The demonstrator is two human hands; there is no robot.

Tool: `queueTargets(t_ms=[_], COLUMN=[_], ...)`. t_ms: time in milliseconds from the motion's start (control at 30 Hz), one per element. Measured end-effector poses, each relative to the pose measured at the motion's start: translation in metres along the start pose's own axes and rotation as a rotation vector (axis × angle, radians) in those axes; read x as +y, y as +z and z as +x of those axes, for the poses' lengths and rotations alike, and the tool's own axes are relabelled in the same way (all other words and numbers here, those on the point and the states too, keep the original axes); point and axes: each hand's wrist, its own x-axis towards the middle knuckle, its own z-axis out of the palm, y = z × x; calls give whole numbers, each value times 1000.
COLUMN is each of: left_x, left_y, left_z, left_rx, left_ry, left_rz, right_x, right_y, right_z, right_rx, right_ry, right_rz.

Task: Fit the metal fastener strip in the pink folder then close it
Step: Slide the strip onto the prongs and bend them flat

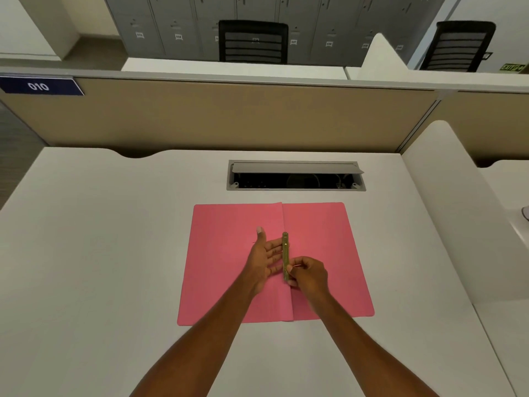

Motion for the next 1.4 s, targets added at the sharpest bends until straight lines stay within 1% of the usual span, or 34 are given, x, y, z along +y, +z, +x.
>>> queueTargets(t_ms=[133, 300, 367, 433, 533, 600, 667, 733, 767, 800, 867, 933, 1000, 1133, 1400], left_x=[2, 3, 3, 2, -3, -6, -10, -16, -18, -21, -24, -27, -29, -32, -35], left_y=[0, 0, 0, 0, -2, -8, -15, -23, -28, -31, -33, -33, -32, -35, -36], left_z=[3, -1, -2, -3, 0, 6, 12, 18, 21, 23, 25, 28, 30, 34, 35], left_rx=[-6, -21, -19, 22, 214, 311, 325, 277, 247, 219, 152, 91, 74, 86, 74], left_ry=[1, 9, 42, 104, 321, 507, 641, 707, 726, 727, 669, 625, 593, 582, 562], left_rz=[-33, -20, -10, 44, 289, 571, 892, 1156, 1248, 1318, 1417, 1478, 1510, 1519, 1461], right_x=[1, 4, 5, 5, 6, 6, 7, 9, 11, 12, 12, 12, 13, 12, 12], right_y=[0, 1, 2, 4, 9, 12, 14, 16, 16, 17, 18, 19, 20, 21, 19], right_z=[1, 4, 6, 10, 13, 15, 16, 17, 18, 18, 17, 16, 17, 18, 21], right_rx=[-8, 16, 20, 29, 47, 65, 84, 109, 118, 120, 119, 110, 105, 87, 105], right_ry=[2, 1, -2, -8, -33, -55, -90, -140, -170, -197, -245, -291, -317, -332, -315], right_rz=[-15, -28, -30, -36, -65, -94, -118, -162, -186, -202, -228, -247, -259, -262, -389])
